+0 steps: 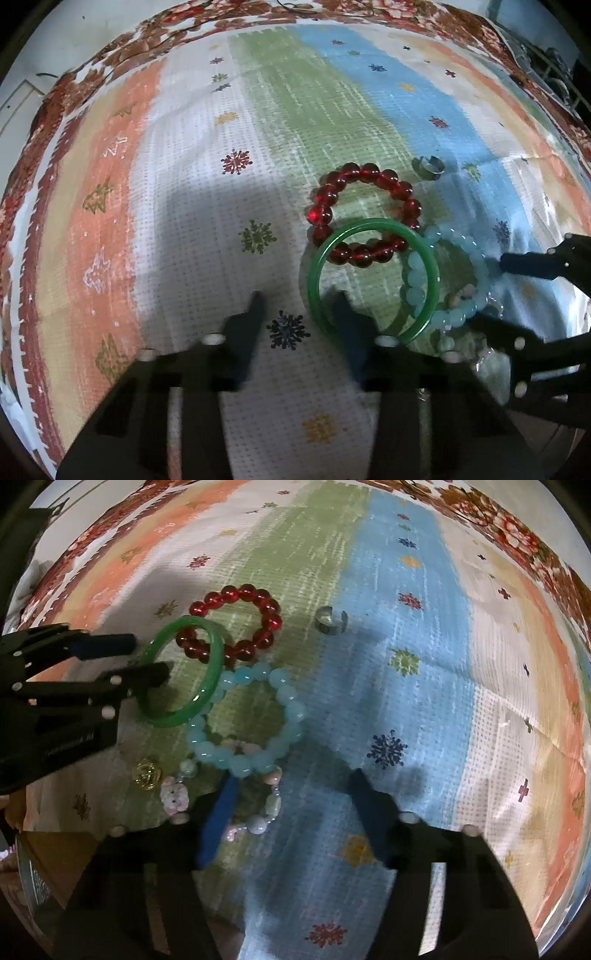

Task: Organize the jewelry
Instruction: 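Grasp the green jade bangle with left tool while right tool grasps white-pink bead bracelet, then carry the green bangle and white-pink bracelet over the silver tin, then open right tool releasing white-pink bracelet into tin while left tool releases green bangle, then move both open tools toward the red and light blue bead bracelets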

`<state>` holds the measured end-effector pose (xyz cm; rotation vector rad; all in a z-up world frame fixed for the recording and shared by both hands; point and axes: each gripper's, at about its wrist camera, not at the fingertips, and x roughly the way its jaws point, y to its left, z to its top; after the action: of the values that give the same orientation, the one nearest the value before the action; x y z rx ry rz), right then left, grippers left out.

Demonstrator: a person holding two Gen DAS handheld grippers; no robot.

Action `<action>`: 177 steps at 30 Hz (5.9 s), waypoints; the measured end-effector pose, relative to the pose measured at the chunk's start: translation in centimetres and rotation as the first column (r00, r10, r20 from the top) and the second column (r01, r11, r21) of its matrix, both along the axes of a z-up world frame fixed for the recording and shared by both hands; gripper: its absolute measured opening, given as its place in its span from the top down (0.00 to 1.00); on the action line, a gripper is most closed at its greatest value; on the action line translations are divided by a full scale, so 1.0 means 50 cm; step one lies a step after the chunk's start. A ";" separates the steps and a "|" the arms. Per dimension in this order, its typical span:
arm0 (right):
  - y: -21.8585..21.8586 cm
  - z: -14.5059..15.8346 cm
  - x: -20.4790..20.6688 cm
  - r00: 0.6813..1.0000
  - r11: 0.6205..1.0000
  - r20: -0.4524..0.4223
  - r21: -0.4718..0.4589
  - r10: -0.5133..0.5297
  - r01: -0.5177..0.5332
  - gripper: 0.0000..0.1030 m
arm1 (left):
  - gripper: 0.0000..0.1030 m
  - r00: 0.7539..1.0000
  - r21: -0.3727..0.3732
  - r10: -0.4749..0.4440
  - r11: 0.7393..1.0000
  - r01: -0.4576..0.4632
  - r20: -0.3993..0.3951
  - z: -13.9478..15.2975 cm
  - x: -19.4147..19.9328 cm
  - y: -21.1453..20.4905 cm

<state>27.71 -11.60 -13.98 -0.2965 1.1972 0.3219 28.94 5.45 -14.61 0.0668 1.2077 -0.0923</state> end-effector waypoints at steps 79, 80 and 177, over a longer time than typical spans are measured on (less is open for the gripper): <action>0.009 0.286 -0.282 0.961 0.968 0.275 0.233 0.029 -0.096 0.89 | 0.92 0.960 -0.193 0.089 0.980 -0.037 0.267 0.258 -0.309 -0.045; 0.006 0.283 -0.286 0.962 0.967 0.272 0.236 0.025 -0.092 0.89 | 0.92 0.960 -0.191 0.087 0.981 -0.036 0.268 0.257 -0.315 -0.047; -0.043 0.178 -0.136 0.976 0.982 0.200 0.183 -0.083 0.045 0.25 | 0.34 0.966 -0.035 0.137 0.991 -0.133 0.217 0.152 -0.172 0.000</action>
<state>20.94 -13.75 -5.08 -0.1316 0.9632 0.3308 20.35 5.46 -7.01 -0.0230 0.9870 0.0220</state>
